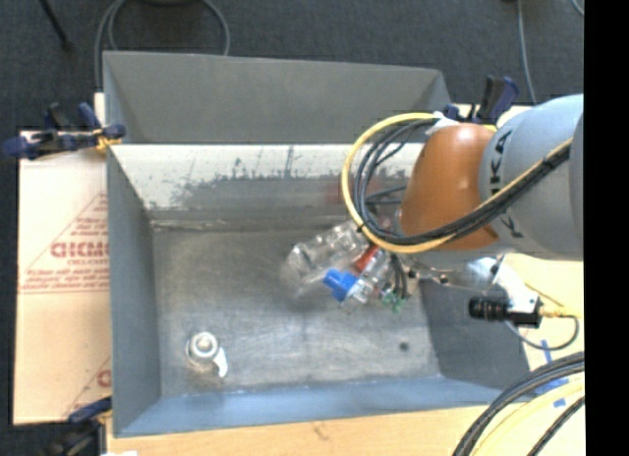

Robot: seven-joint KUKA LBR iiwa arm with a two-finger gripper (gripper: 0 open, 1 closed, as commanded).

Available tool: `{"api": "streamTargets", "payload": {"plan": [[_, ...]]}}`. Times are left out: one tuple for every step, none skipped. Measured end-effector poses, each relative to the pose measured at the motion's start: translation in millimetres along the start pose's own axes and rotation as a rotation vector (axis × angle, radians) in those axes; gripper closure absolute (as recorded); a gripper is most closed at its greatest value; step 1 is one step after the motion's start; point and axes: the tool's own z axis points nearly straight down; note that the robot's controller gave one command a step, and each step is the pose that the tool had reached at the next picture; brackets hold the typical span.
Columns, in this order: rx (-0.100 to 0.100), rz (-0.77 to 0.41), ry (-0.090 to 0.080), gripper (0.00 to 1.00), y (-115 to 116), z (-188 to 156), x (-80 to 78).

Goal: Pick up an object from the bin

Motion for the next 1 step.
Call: {"api": "streamTargets", "payload": {"plan": [[0.002, -0.009, 0.003, 1.00, 0.1, -10.5, -1.4]]}}
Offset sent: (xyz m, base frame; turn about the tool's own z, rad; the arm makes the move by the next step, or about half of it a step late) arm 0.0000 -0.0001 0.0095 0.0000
